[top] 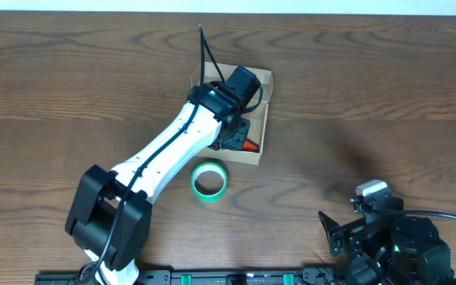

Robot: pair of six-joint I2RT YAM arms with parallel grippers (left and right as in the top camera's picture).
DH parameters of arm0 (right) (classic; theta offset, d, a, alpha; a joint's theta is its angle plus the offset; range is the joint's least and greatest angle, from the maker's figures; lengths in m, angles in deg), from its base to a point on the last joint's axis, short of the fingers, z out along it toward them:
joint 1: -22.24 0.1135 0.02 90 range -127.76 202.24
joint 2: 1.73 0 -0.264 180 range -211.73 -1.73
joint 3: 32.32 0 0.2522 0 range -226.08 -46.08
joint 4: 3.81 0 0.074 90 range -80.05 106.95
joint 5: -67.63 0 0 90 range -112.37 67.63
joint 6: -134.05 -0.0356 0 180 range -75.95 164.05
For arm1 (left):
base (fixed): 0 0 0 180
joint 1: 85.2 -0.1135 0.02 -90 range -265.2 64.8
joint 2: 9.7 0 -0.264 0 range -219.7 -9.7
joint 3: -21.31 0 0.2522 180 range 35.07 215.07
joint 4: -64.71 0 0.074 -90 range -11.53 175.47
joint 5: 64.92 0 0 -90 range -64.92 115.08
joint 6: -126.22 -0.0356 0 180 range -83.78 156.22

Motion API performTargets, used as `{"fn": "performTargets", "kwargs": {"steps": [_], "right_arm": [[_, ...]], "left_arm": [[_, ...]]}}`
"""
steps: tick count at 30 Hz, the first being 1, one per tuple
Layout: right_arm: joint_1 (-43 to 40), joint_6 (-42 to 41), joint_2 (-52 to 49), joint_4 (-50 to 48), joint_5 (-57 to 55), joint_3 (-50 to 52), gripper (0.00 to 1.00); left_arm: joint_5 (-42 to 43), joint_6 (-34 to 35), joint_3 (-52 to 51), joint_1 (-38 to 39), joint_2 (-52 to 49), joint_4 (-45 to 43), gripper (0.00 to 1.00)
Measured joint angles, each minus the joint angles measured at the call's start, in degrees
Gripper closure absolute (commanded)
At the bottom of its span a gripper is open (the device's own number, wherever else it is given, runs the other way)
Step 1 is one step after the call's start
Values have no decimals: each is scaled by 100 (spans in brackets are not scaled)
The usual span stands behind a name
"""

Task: Pack container
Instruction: 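Carry the utility knife with the left gripper and drop it into the box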

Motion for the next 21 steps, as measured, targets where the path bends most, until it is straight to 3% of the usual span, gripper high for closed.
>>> {"fn": "performTargets", "kwargs": {"steps": [4, 12, 17, 19, 21], "right_arm": [[0, 0, 0, 2, 2, 0, 1], [0, 0, 0, 0, 0, 0, 1], [0, 0, 0, 0, 0, 0, 1], [0, 0, 0, 0, 0, 0, 1], [0, 0, 0, 0, 0, 0, 1]], "left_arm": [[-144, 155, -4, -4, -94, -26, 71], [-236, 1099, -4, -4, -98, -459, 68], [-273, 1449, -4, -11, -98, -592, 44], [-278, 1576, -4, -42, -87, -581, 37], [-280, 1698, -4, -140, -24, -485, 37]]}}
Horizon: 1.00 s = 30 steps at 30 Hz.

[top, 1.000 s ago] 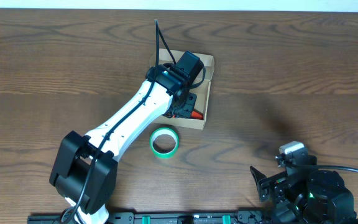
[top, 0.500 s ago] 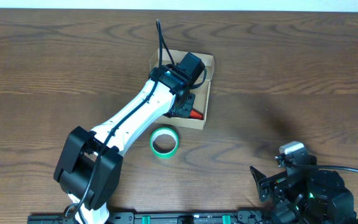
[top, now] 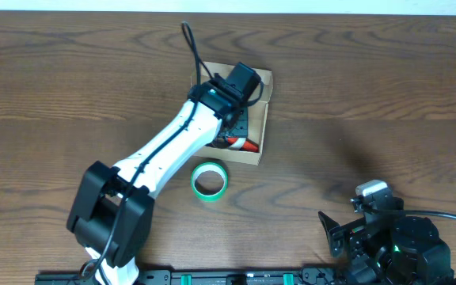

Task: Pack container
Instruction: 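Carry the utility knife with the left gripper and drop it into the box, then move the left gripper to the correction-tape dispenser and grasp it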

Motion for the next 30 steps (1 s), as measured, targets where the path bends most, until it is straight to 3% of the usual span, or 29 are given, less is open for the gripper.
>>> {"fn": "performTargets", "kwargs": {"steps": [7, 15, 16, 17, 18, 25, 30], "right_arm": [[0, 0, 0, 0, 0, 0, 1], [0, 0, 0, 0, 0, 0, 1], [0, 0, 0, 0, 0, 0, 1], [0, 0, 0, 2, 0, 0, 1], [0, 0, 0, 0, 0, 0, 1], [0, 0, 0, 0, 0, 0, 1], [0, 0, 0, 0, 0, 0, 1]], "left_arm": [[-166, 855, -2, -909, 903, 1220, 37], [-472, 2441, -623, -1888, 1917, 2114, 29], [-492, 2702, -846, -1958, 2002, 2127, 22], [-503, 2953, -1073, -2000, 2057, 2081, 8], [-505, 3226, -1311, -2015, 2092, 1991, 5], [-199, 4218, -2413, -2033, 2085, 669, 5], [-9, 5165, -2887, -2048, 2022, 210, 5]]}}
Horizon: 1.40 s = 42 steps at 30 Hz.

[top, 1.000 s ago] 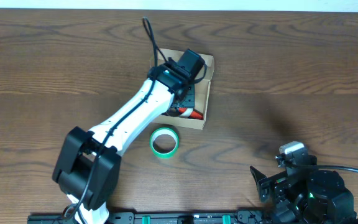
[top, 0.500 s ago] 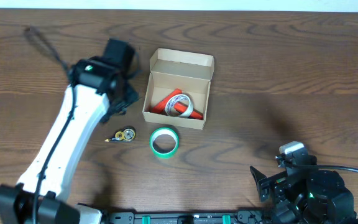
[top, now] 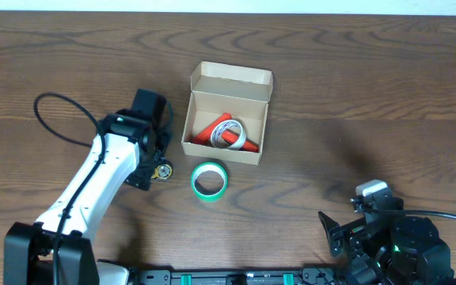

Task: Pack container
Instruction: 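Move the left gripper to the correction-tape dispenser and grasp it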

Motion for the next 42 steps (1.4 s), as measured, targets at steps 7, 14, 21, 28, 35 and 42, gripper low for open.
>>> {"fn": "performTargets", "kwargs": {"steps": [7, 14, 21, 28, 35, 42], "right_arm": [[0, 0, 0, 0, 0, 0, 1], [0, 0, 0, 0, 0, 0, 1], [0, 0, 0, 0, 0, 0, 1], [0, 0, 0, 0, 0, 0, 1], [0, 0, 0, 0, 0, 0, 1], [0, 0, 0, 0, 0, 0, 1]], "left_arm": [[76, 960, -595, 0, -402, -1040, 4], [122, 1220, -605, 0, -732, -1300, 1], [221, 1276, -605, 0, -955, -1351, 10], [372, 1300, -605, 0, -997, -1377, 28], [468, 1296, -605, 0, -1043, -1346, 43], [535, 1296, -605, 0, -1045, -1338, 57]]}}
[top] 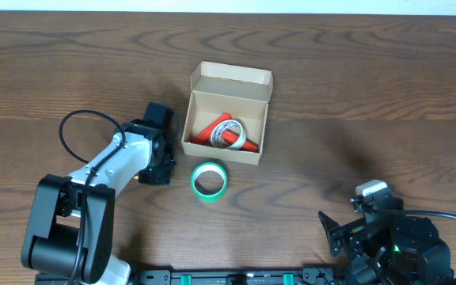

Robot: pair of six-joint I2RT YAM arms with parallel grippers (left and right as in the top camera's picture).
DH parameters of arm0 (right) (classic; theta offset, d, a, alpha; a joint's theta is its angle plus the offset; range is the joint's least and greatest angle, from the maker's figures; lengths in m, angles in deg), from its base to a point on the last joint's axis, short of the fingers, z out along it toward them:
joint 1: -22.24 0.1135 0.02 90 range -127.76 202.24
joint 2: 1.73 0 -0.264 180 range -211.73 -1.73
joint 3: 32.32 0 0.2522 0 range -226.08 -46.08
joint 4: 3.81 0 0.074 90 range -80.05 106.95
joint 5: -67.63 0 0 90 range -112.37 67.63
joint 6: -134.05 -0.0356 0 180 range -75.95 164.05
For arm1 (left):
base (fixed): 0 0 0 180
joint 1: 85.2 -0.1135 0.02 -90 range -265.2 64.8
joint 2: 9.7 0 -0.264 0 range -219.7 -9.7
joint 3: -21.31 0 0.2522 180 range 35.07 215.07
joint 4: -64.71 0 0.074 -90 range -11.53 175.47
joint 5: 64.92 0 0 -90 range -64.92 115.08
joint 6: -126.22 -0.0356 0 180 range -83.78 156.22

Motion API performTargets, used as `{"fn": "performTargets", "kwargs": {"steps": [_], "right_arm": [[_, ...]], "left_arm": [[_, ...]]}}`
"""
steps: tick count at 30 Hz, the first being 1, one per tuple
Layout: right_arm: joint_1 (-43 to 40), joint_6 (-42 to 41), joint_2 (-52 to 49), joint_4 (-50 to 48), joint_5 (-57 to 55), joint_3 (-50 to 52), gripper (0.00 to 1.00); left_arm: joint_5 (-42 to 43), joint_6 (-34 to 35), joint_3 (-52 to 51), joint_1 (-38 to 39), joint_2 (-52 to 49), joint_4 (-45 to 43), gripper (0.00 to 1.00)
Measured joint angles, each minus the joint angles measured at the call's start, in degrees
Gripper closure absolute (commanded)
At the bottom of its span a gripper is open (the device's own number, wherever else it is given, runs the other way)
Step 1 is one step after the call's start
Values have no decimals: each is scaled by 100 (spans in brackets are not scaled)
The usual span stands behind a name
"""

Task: Pack container
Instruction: 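Move the left gripper to the correction-tape dispenser and grasp it, then lift the correction tape and place it into the box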

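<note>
An open cardboard box [229, 82] stands at the table's middle back. Inside it lie a red item [210, 130] and a white coil [229, 131]. A green tape roll [210, 180] lies flat on the table just in front of the box. My left gripper [161, 168] points down at the table, left of the box and beside the tape roll; its fingers are hidden under its own black body. My right gripper [330, 232] rests at the near right edge, far from the box.
The left arm's black cable [74, 131] loops over the table to the left. The right arm's base [406, 241] fills the near right corner. Dark wooden table [370, 95] all round.
My left arm has drawn in and its gripper has shifted a little towards the box. The small round brass thing seen at its tip is now hidden under it. The right arm is unchanged.
At the two oldest moments my left gripper was down inside the box, over the red item. Then it was out on the table left of the tape roll, by a small round thing, with the red item and white coil lying in the box. Now it stands over that spot.
</note>
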Motion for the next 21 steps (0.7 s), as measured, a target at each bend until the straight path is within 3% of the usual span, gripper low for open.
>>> {"fn": "performTargets", "kwargs": {"steps": [13, 21], "right_arm": [[0, 0, 0, 2, 0, 0, 1], [0, 0, 0, 0, 0, 0, 1]], "left_arm": [[-13, 0, 0, 0, 61, -2, 59], [-372, 0, 0, 0, 837, 2, 58]]}}
